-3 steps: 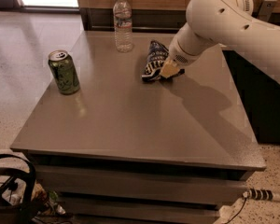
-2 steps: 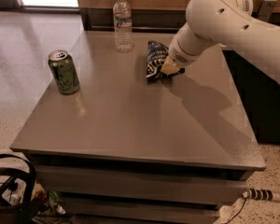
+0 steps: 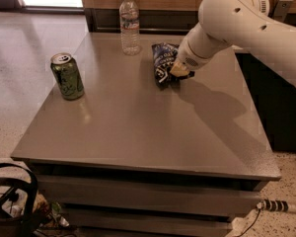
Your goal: Pick blue chip bag
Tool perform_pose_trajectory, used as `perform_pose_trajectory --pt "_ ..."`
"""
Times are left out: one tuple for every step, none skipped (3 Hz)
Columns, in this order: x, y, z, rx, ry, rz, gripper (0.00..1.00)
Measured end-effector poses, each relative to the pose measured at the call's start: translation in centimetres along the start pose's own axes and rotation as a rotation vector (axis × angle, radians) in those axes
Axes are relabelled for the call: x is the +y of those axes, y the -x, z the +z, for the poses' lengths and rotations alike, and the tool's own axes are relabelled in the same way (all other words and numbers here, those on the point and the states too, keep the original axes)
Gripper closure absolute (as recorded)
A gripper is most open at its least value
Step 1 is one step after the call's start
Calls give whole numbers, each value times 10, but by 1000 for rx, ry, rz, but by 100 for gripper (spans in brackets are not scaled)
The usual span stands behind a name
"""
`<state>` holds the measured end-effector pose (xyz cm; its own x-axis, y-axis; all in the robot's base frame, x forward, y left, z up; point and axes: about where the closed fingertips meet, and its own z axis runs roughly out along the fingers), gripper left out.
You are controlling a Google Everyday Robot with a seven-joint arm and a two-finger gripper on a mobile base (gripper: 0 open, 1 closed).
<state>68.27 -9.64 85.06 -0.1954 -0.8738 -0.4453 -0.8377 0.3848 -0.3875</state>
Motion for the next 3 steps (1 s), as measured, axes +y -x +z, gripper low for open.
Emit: perform_pose_trajectory --pt "5 14 -13 -63 11 -21 100" --pt "3 34 -47 -134 4 -67 100" --pt "-4 47 -82 -224 -15 -100 100"
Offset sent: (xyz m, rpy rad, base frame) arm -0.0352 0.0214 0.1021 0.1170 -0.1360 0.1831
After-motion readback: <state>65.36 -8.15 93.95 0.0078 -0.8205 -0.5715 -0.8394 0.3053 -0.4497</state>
